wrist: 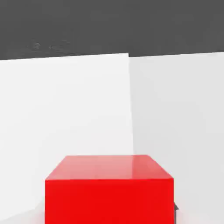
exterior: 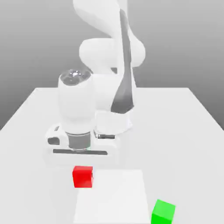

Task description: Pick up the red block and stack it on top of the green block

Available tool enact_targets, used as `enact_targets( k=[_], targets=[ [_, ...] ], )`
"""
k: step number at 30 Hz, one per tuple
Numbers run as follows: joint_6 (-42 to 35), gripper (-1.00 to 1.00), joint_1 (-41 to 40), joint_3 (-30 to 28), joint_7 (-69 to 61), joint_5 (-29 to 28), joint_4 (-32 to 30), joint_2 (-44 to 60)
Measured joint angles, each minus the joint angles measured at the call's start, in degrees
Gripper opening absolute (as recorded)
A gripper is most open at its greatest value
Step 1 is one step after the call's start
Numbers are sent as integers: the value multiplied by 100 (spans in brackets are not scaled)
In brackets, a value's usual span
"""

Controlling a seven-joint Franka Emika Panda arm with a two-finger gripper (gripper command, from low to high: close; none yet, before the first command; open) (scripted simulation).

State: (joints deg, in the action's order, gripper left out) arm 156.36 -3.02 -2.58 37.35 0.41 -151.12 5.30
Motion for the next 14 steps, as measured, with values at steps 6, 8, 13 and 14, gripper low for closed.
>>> enact_targets(
  k=[6, 8, 13, 14],
  targets=[
    [-786, -100, 901, 769, 424, -202, 1171, 388],
    [-715, -100, 1093, 877, 539, -293, 1398, 687],
    [-126, 100, 1230, 812, 676, -464, 1498, 1379],
    [-126, 100, 1230, 812, 676, -464, 1498, 1379]
  ],
)
